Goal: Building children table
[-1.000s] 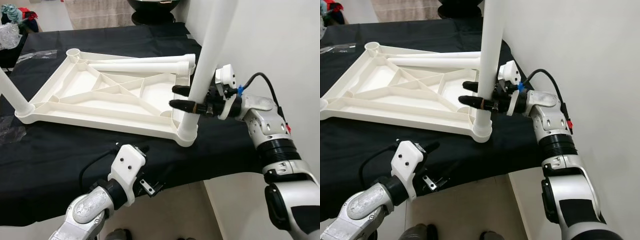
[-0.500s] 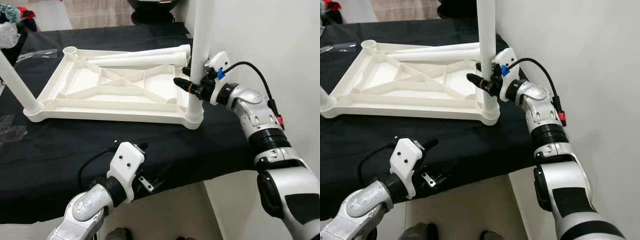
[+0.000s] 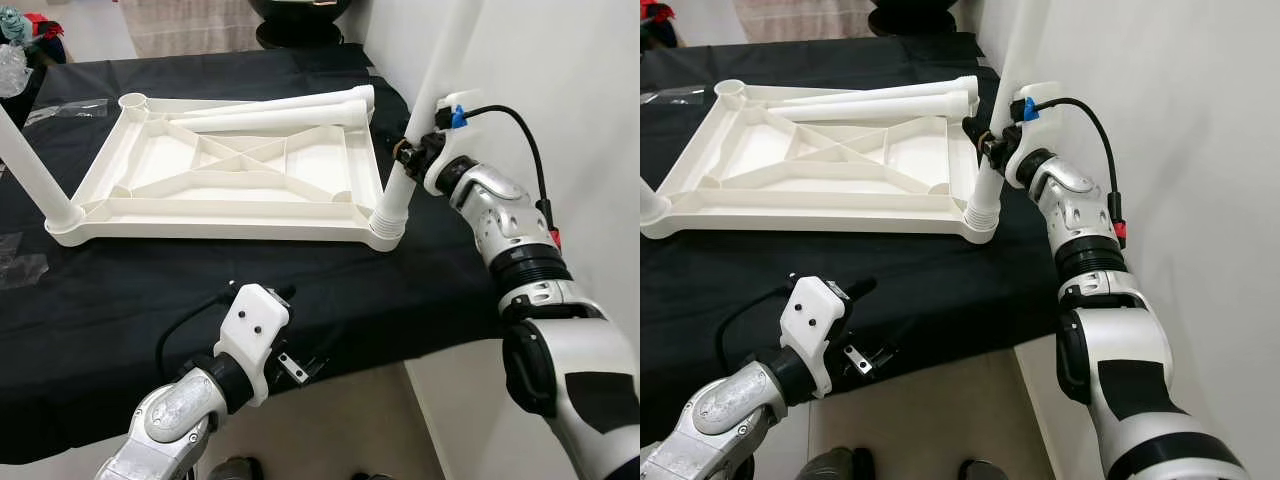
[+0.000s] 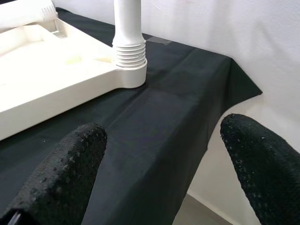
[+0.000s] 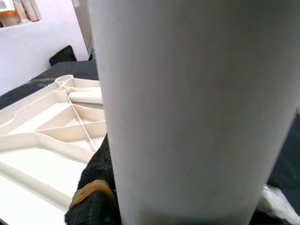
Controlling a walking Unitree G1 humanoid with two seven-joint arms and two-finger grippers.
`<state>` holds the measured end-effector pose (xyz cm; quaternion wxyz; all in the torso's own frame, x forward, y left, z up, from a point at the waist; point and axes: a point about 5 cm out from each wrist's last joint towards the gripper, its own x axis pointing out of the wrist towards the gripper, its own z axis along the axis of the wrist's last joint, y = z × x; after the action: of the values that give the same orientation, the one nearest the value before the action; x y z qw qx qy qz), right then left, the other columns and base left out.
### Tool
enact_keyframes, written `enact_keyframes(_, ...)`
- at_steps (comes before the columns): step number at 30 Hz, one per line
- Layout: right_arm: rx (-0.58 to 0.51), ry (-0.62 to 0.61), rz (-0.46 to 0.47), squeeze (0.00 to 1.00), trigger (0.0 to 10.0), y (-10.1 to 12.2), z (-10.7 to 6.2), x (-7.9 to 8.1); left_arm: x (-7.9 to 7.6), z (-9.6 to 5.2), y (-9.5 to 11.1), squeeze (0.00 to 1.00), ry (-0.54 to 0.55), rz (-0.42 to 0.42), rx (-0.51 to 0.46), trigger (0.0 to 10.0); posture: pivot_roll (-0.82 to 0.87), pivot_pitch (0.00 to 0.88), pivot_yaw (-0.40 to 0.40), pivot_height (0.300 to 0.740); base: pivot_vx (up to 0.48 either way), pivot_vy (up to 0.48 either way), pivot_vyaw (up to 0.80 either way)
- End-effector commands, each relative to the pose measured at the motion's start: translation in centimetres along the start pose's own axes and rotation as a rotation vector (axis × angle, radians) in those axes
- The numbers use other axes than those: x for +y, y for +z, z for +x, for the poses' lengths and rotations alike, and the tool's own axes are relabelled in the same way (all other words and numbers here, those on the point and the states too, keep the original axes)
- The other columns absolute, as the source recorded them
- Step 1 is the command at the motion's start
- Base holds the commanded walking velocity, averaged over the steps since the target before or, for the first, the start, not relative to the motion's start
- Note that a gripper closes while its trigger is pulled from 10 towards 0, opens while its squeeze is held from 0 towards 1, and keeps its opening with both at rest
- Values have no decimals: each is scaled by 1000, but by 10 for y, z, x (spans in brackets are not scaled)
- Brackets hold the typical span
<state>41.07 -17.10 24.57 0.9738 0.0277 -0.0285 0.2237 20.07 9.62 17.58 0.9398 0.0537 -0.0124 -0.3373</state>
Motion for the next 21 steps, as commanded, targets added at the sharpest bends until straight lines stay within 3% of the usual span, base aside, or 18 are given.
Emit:
enact_keyframes(1,188,-52,67,0,10000,-49,-10,-3,0,-1,-4,0,-3,10,18,10000,83,162,-48,740,0,0,0)
enact_keyframes(7,179,-58,52,0,10000,-53,-9,2,2,-1,-3,0,0,13,17,10000,83,162,-48,740,0,0,0)
enact_keyframes(14,150,-71,-30,0,10000,-63,-4,21,3,0,-2,0,3,13,10,10000,83,172,-48,740,0,0,0)
enact_keyframes(21,140,-123,-14,0,10000,-64,-2,25,3,1,-1,0,4,14,8,10000,82,174,-46,740,0,0,0)
